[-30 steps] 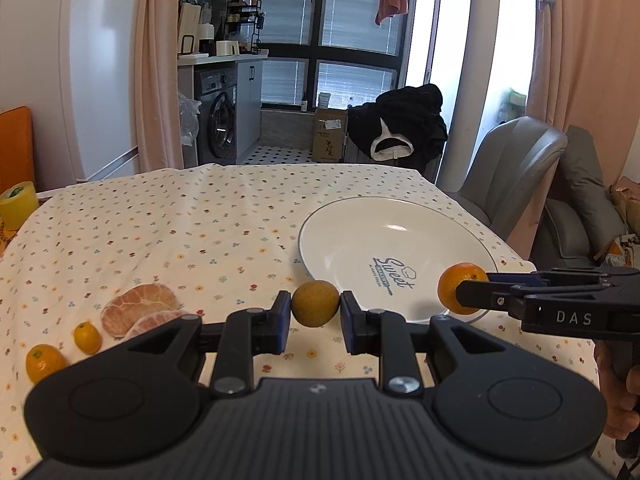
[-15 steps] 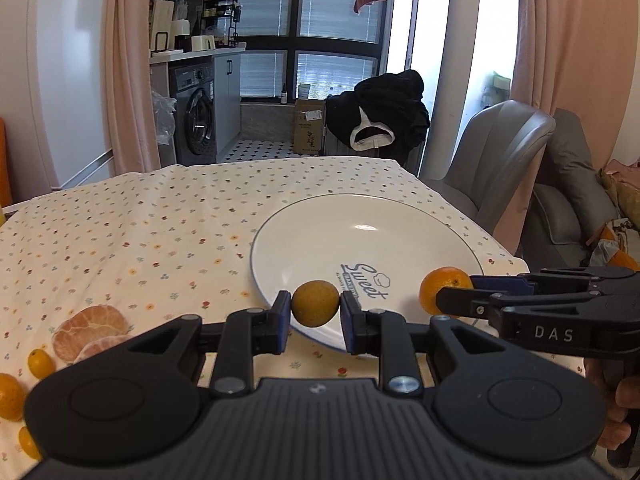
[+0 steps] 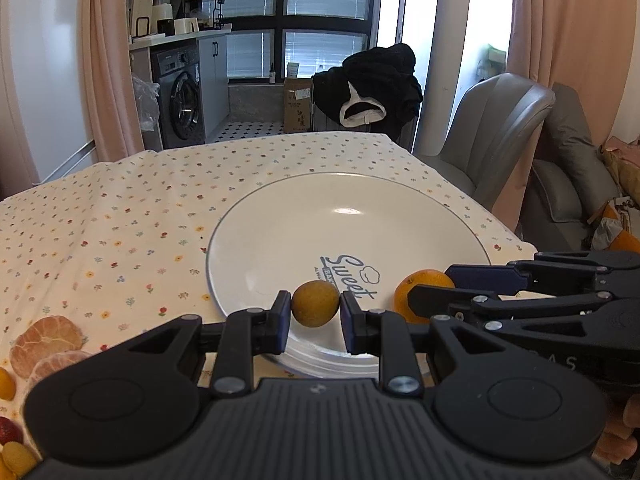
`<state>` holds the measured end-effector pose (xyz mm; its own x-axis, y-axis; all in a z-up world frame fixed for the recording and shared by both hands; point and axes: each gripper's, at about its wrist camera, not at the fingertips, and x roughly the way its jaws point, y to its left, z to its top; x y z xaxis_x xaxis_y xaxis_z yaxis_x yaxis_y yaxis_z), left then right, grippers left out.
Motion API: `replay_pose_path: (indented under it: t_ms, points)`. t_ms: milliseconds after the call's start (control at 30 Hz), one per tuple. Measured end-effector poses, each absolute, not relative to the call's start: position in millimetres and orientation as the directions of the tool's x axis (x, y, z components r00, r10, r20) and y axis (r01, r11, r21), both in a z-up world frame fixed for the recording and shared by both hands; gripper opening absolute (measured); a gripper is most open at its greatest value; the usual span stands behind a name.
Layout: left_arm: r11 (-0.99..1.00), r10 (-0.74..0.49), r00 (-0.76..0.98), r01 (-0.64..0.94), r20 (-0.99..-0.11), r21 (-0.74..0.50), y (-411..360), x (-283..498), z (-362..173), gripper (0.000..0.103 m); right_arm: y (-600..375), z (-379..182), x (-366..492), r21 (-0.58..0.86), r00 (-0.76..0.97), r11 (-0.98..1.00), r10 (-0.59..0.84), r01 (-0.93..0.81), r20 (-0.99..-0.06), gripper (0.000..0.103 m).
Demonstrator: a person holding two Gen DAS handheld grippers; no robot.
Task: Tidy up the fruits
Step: 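Carry the orange in the right tool while the left tool carries the olive fruit to the plate, then open the right tool to drop the orange while the left tool releases its fruit onto the plate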
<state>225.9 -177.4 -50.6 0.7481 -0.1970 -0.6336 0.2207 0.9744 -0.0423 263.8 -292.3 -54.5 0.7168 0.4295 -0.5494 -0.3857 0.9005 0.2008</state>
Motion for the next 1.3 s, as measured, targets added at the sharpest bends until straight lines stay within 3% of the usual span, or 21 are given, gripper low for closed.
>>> replay_pose_path:
  t_ms: [367,600,767,900,967,1067,1300]
  points:
    - [0.972,-0.198,0.729,0.231,-0.655,-0.036,-179.1,223.6,-52.1,0.026,-295.0,-55.5,260.3,0.217,0.715,0.900,0.432,-0.377,-0.550,0.046]
    - [0.975,-0.195,0.742,0.215,-0.641,-0.048,-168.5,213.6,-39.0,0.031,-293.4,-46.0,251.6,0.203,0.737,0.903,0.426,-0.378,-0.524,0.063]
    - [0.979,-0.188,0.758,0.199,-0.624,-0.053,-159.7,202.1,-30.1,0.053,-291.6,-39.0,243.9,0.200,0.753,0.907,0.420,-0.372,-0.506,0.079]
    - [0.982,-0.179,0.775,0.174,-0.606,-0.067,-148.4,190.4,-23.6,0.062,-292.2,-33.4,237.4,0.205,0.774,0.916,0.401,-0.345,-0.490,0.087]
    - [0.985,-0.173,0.783,0.152,-0.598,-0.085,-141.0,185.4,-20.9,0.072,-292.8,-31.2,235.4,0.211,0.780,0.920,0.392,-0.330,-0.488,0.090]
    - [0.988,-0.152,0.805,0.124,-0.573,-0.089,-130.0,174.9,-16.5,0.083,-294.1,-28.8,231.4,0.228,0.790,0.920,0.390,-0.319,-0.472,0.101]
    - [0.990,-0.136,0.821,0.086,-0.554,-0.116,-104.5,156.4,-8.5,0.087,-285.1,-21.7,222.4,0.224,0.790,0.916,0.401,-0.333,-0.464,0.103]
